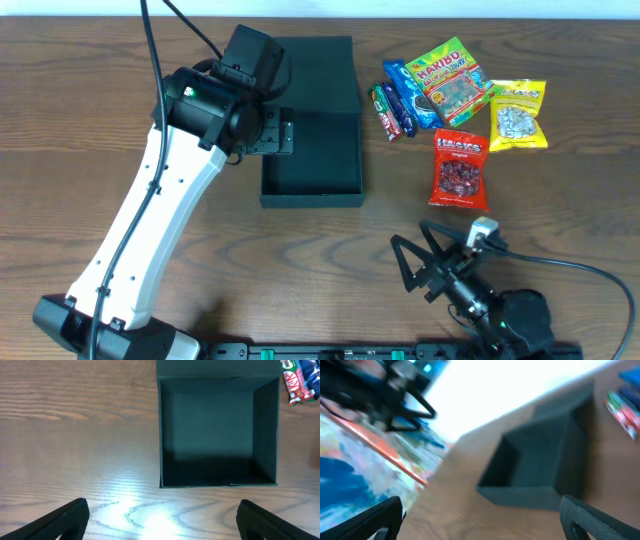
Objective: Pack container
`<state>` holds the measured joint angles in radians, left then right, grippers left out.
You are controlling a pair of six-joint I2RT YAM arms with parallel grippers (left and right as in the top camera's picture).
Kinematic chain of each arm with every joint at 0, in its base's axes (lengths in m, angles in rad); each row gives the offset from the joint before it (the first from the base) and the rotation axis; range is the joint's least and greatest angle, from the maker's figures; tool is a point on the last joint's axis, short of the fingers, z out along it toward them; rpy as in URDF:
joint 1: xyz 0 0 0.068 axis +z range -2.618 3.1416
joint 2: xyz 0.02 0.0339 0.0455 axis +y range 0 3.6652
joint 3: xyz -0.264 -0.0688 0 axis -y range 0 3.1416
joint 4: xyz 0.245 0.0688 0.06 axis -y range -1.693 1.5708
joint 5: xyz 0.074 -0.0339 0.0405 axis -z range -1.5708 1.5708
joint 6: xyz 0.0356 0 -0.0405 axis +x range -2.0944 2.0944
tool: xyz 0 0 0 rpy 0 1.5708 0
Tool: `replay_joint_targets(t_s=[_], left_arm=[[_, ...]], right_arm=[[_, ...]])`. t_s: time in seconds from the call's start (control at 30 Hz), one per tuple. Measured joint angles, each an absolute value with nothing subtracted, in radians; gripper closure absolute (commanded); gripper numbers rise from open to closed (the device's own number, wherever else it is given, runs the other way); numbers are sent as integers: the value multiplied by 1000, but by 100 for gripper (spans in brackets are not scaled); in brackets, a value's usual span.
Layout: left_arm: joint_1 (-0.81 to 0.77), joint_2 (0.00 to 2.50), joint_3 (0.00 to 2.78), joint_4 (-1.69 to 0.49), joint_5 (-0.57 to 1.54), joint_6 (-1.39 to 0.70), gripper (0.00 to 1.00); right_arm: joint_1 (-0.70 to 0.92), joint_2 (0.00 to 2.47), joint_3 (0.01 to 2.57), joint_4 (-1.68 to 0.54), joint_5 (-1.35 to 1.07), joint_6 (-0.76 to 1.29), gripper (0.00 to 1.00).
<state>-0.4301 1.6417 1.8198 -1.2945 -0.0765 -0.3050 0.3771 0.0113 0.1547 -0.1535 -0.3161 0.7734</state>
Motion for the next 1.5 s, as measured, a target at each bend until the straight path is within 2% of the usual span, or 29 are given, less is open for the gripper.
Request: replay_joint_targets(t_s=[0.17,0.3,0.47,0.63,0.83,1.13,1.27,1.5], left_arm=[[-430,1642,1819,-1211,-74,-283,5],[-430,1642,1819,-1145,-75,-252,5],[-412,1661,1819,-1068,-93,-228,5],[-366,1739,1819,-1011,-104,-227,5],[-330,1793,1819,-998,-92,-236,5],[-318,1821,1819,-992,-56,-255,5],[-318,1821,1819,-991,-54,-258,5],[-318,1821,1819,-991,-55,-258,5]], right_arm=[[282,54,164,-33,-280,772,1],[131,249,241,-24,-294,699,1],[-114,673,557,-9,-439,498,1],[-248,1126,911,-20,-576,334,1],[-259,1572,1307,-235,-550,186,1],[-213,2126,1872,-551,-343,-30,1],[-131,2280,1966,-565,-210,-109,1],[-90,2376,1976,-590,-138,-144,1]])
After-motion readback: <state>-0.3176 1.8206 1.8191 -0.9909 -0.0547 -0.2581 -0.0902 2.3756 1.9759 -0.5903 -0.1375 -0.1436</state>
